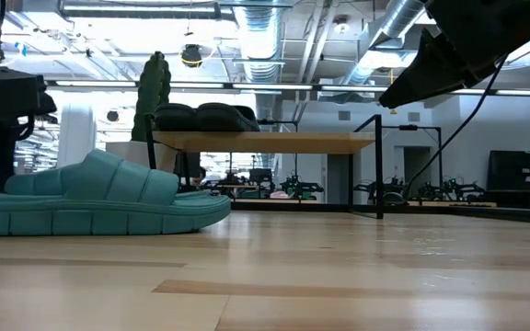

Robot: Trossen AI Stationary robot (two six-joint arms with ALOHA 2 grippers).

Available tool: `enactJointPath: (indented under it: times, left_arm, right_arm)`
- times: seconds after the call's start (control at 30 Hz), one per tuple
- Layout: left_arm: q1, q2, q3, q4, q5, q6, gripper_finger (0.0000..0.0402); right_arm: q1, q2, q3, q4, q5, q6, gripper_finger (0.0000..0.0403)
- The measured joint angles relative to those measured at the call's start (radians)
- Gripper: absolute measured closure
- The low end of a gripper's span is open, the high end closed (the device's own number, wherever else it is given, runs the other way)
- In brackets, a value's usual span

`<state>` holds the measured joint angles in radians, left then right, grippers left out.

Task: Pick and place slides into the shelf
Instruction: Put the top green slide on the shelf

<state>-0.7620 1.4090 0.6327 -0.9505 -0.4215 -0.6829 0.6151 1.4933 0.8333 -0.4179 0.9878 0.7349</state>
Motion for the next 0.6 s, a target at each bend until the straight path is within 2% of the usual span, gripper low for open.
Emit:
enactJointPath:
  times: [0.2,0.6]
  left_arm:
    - [0.0,-0.001,0.0,-0.001,0.081,0.019,0.0258]
    - [-0.001,-0.001,0.0,-0.054,-0.023,0.036,0.0258]
  right_arm:
    - [0.0,0.0,0.0,0.0,0.0,0.0,0.0269]
    - [0.0,0.0,0.0,0.0,0.0,0.0,0.0269]
